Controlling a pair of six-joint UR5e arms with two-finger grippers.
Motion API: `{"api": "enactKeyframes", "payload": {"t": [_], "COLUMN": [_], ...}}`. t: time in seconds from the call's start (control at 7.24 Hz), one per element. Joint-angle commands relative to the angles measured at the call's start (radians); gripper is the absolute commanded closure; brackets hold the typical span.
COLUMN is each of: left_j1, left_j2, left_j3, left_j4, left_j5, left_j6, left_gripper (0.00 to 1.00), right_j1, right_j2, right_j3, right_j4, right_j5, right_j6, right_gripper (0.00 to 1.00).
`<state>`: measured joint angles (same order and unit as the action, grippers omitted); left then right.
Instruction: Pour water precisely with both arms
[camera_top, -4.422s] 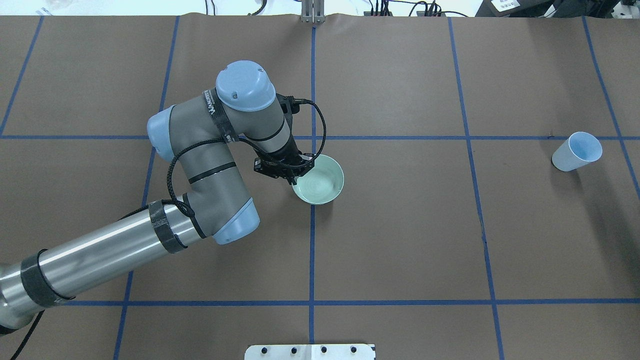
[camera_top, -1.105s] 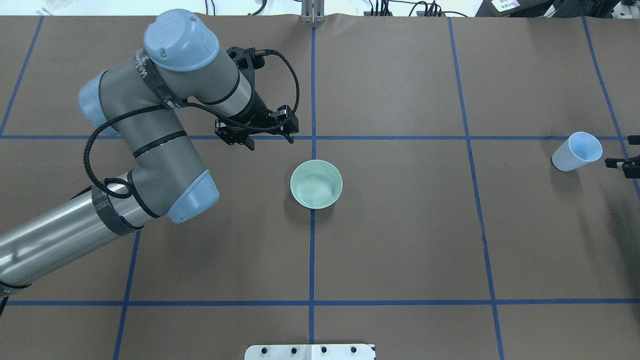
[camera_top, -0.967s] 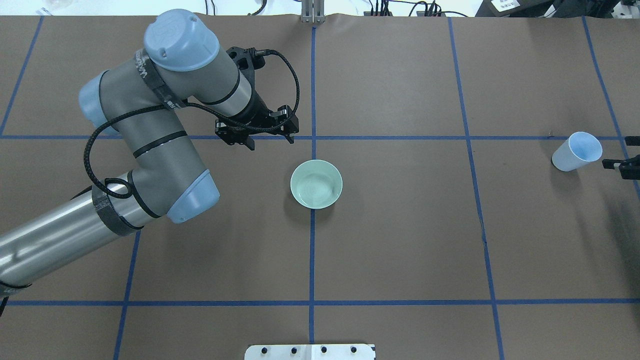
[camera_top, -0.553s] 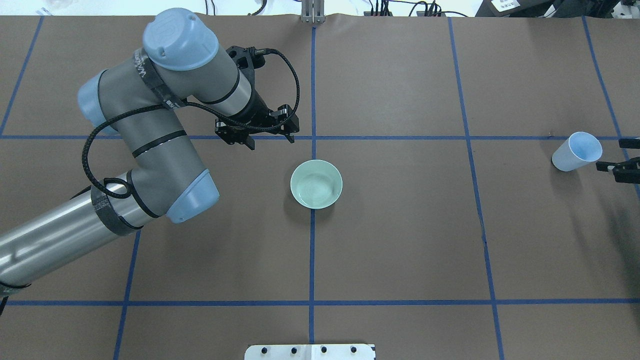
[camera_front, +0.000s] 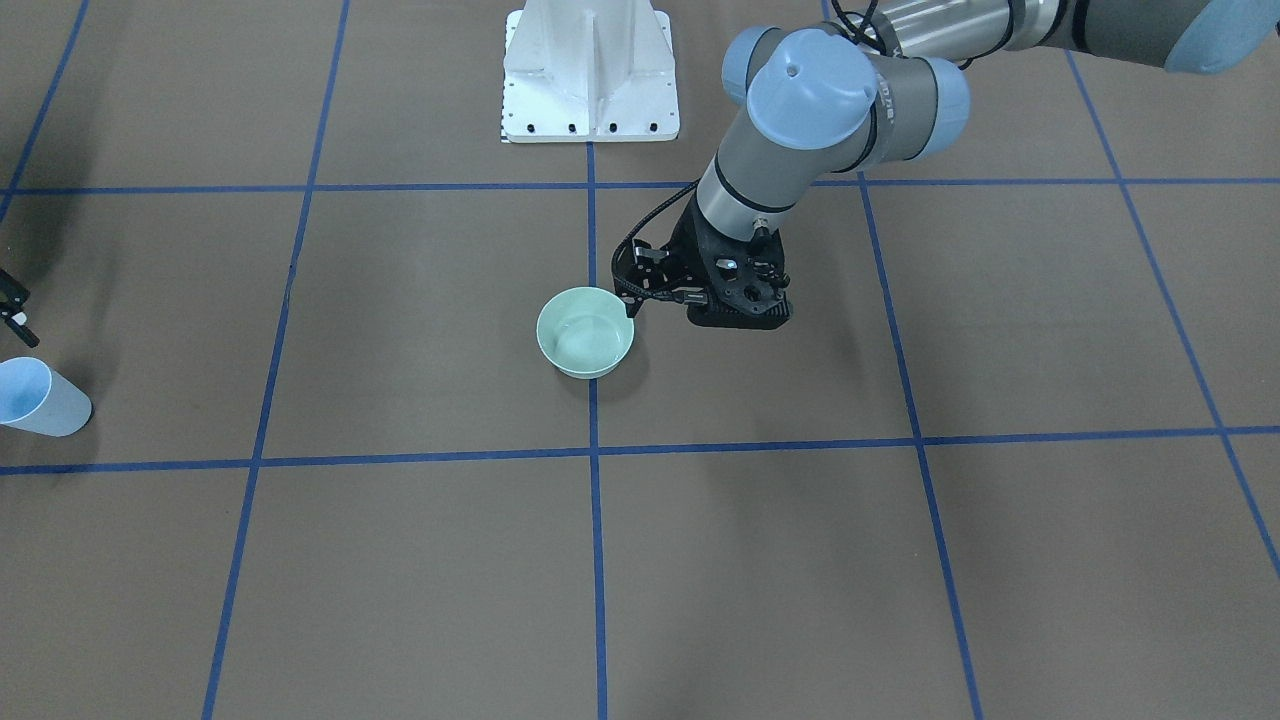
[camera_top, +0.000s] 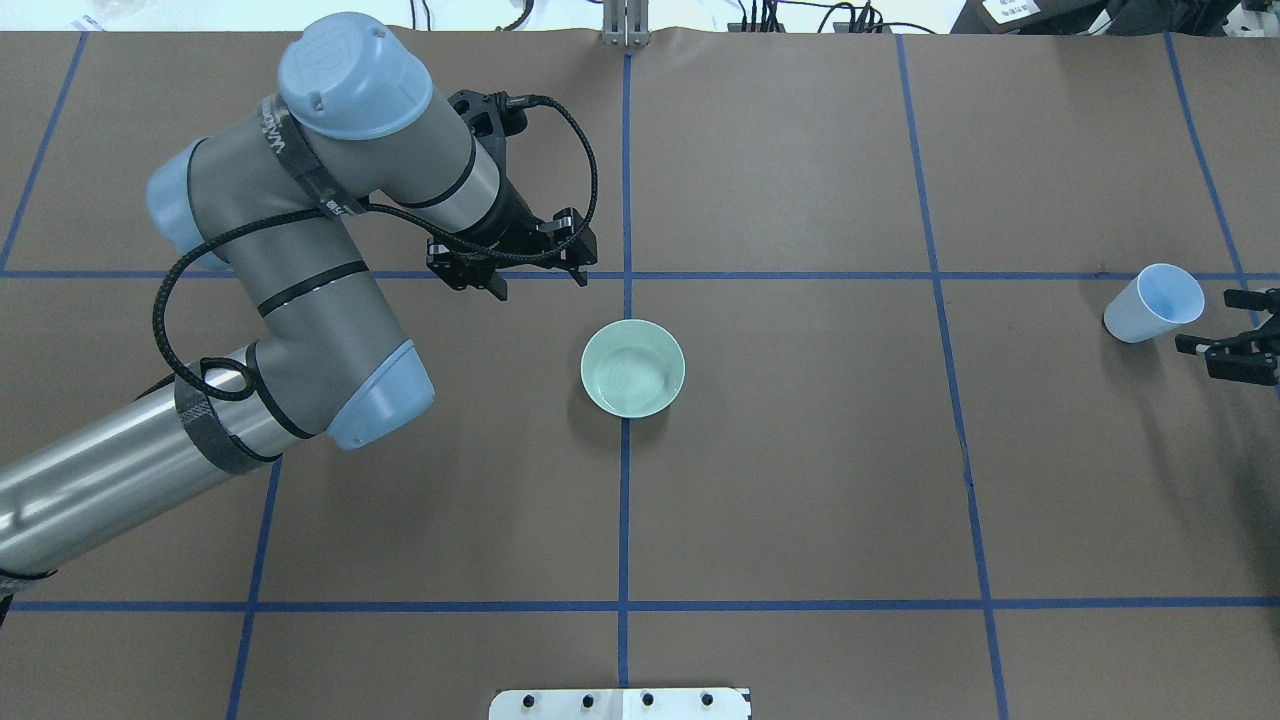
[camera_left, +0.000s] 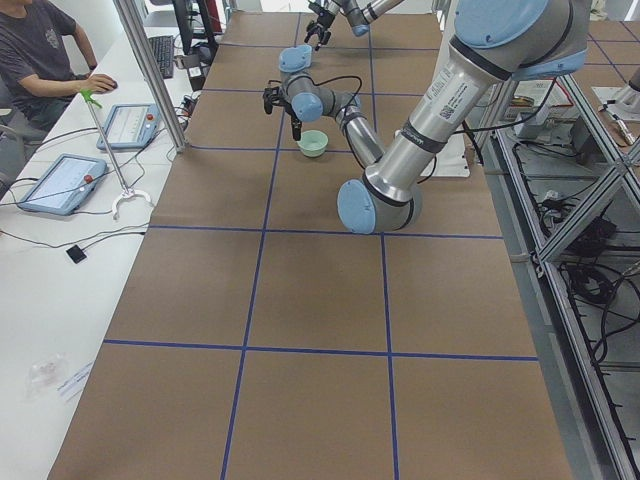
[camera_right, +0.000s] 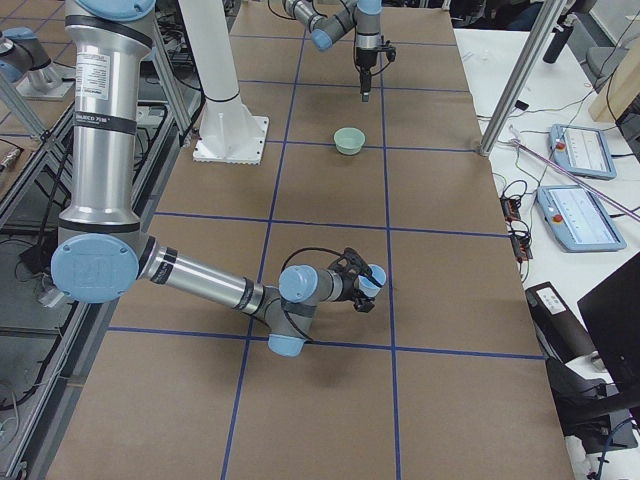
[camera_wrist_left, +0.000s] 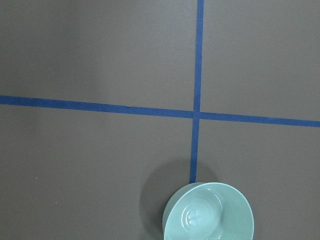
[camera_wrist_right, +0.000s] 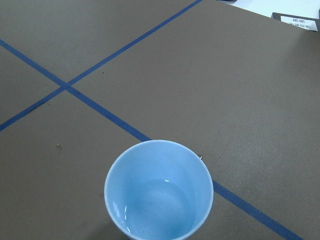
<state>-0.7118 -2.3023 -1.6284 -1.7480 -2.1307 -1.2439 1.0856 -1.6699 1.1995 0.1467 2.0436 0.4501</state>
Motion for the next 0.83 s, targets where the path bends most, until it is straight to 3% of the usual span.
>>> {"api": "enactKeyframes", "payload": {"t": [0.0,0.69], "left_j1": [0.0,-0.008], "left_j2": [0.0,-0.002], "left_j3": [-0.001,-0.022], "left_j4": [0.001,0.001], "left_j5": [0.0,0.0], "left_j6": [0.0,0.0], "left_gripper": [0.1,0.1], "right_j1": [-0.023,-0.096], "right_j2": [0.006,0.012], "right_j3": [-0.001,-0.044], "right_j4": [0.005,0.12], "right_j5": [-0.017,-0.172], "right_j6": [0.033,0.101], "right_gripper": [0.01,0.01]}}
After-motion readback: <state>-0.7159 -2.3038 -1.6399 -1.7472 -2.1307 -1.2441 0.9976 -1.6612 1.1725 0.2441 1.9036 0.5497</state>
